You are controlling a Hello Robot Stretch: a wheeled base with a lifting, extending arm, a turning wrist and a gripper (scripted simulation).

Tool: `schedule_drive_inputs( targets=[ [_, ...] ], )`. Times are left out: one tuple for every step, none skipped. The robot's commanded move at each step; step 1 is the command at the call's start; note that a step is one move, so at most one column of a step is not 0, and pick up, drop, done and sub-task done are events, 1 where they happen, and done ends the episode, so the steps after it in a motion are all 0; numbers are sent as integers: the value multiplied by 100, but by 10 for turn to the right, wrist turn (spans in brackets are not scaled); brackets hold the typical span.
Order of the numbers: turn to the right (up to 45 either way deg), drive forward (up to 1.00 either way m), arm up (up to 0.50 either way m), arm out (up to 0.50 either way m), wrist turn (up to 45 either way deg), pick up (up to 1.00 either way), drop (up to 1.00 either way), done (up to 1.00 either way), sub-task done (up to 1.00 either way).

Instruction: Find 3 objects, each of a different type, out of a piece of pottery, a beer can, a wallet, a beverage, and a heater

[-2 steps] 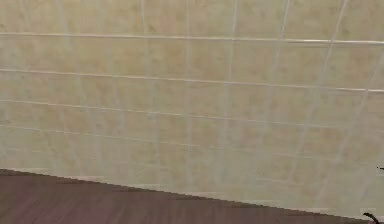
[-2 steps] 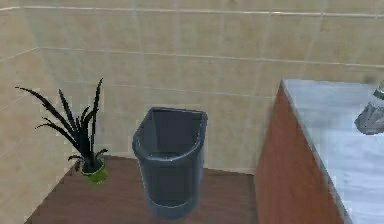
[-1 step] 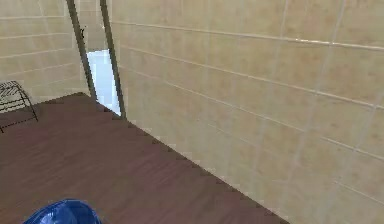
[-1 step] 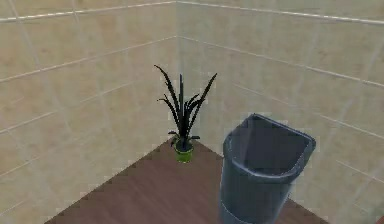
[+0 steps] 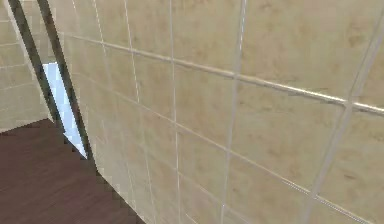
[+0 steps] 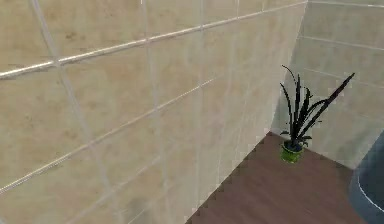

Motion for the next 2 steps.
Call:
schedule_drive_inputs(
  targets=[
    [-330,0,0,0,0,0,0,0,0],
    [0,5,0,0,0,0,0,0,0]
  ],
)
